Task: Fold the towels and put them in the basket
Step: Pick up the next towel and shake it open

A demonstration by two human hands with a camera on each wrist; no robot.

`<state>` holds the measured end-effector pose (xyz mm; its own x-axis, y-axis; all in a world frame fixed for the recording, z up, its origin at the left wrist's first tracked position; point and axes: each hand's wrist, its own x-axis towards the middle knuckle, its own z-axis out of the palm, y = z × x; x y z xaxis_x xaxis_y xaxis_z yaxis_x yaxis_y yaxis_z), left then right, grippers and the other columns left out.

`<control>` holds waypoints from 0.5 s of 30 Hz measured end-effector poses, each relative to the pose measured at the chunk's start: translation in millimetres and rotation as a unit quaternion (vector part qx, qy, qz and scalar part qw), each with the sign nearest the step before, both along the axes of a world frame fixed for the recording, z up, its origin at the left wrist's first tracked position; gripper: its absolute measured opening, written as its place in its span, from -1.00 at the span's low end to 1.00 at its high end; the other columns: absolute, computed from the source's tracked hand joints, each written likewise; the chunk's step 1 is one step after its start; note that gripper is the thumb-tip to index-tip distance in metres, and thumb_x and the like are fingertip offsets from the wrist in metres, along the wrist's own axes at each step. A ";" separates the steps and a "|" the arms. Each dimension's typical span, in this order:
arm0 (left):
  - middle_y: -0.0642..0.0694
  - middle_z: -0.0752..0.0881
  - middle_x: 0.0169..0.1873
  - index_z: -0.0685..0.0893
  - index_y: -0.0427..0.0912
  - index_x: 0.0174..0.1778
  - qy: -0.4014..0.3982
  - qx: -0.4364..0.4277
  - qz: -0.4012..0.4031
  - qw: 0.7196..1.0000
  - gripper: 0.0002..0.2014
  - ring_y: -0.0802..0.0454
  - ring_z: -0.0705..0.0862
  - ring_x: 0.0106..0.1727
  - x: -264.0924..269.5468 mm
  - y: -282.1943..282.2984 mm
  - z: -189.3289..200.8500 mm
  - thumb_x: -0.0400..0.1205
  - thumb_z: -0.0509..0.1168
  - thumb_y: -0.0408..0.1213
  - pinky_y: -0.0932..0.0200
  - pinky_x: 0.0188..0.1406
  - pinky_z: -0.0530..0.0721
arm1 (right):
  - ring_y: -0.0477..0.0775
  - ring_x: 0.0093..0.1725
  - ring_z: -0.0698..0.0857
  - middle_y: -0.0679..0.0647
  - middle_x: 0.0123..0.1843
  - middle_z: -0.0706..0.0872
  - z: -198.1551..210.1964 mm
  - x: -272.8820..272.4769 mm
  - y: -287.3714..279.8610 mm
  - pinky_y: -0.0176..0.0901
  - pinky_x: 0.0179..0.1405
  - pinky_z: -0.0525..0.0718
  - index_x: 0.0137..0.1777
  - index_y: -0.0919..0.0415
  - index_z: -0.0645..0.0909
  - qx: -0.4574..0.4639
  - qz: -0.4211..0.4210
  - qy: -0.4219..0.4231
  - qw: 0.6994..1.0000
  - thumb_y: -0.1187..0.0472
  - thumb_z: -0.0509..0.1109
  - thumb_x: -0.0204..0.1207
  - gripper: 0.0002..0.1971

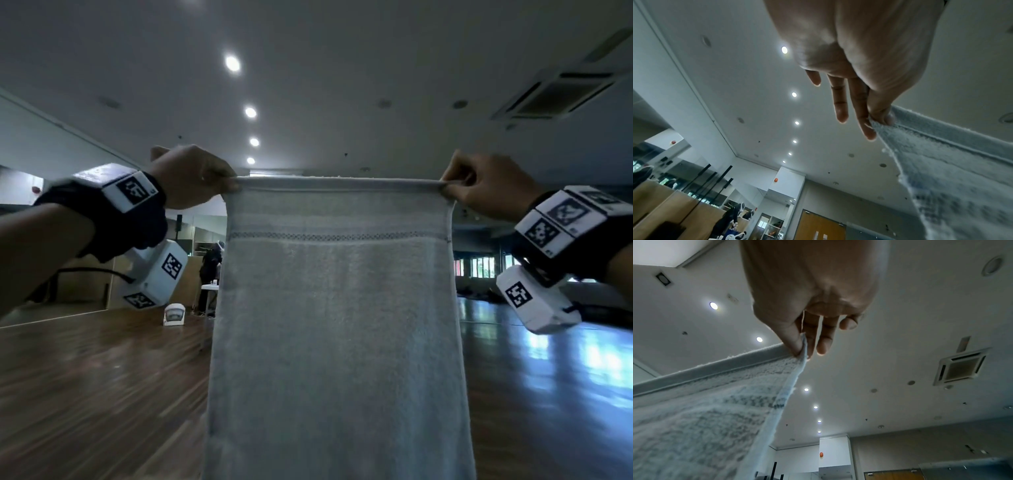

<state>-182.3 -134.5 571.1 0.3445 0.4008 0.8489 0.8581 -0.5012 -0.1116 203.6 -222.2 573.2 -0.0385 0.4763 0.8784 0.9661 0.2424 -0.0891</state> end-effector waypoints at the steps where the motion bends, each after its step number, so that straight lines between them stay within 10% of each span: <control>1: -0.13 0.77 -0.15 0.76 -0.12 0.03 -0.001 0.001 0.004 1.000 -0.75 -0.05 0.65 -0.17 0.4 6.2 -0.9 0.60 0.28 -0.07 0.12 -0.06 0.50 | 0.10 -0.22 0.60 -0.07 -0.31 0.59 -1.1 0.8 8.6 -0.11 -0.19 0.46 -0.14 0.16 0.59 -0.008 0.000 0.002 1.000 0.26 0.45 0.47 -0.93; 9: 0.08 0.69 -0.38 0.64 0.08 -0.32 0.074 -0.135 0.022 0.988 -0.84 0.13 0.64 -0.34 10.9 103.2 -80.5 0.59 0.32 -0.08 0.09 -0.20 0.60 | 0.09 -0.32 0.62 -0.12 -0.39 0.59 -90.5 9.3 101.1 0.05 -0.06 0.58 -0.30 -0.05 0.46 -0.061 -0.036 -0.044 0.997 0.23 0.43 0.46 -0.77; 15: 0.01 0.74 -0.18 0.71 -0.03 -0.19 0.055 -0.121 0.013 0.991 -0.90 0.00 0.64 -0.15 22.2 150.2 -116.0 0.62 0.31 -0.19 0.08 -0.09 0.55 | 0.14 -0.27 0.65 0.00 -0.32 0.67 -128.1 12.1 143.3 0.17 0.17 0.53 -0.19 0.03 0.48 -0.087 -0.050 -0.049 0.994 0.23 0.35 0.51 -0.88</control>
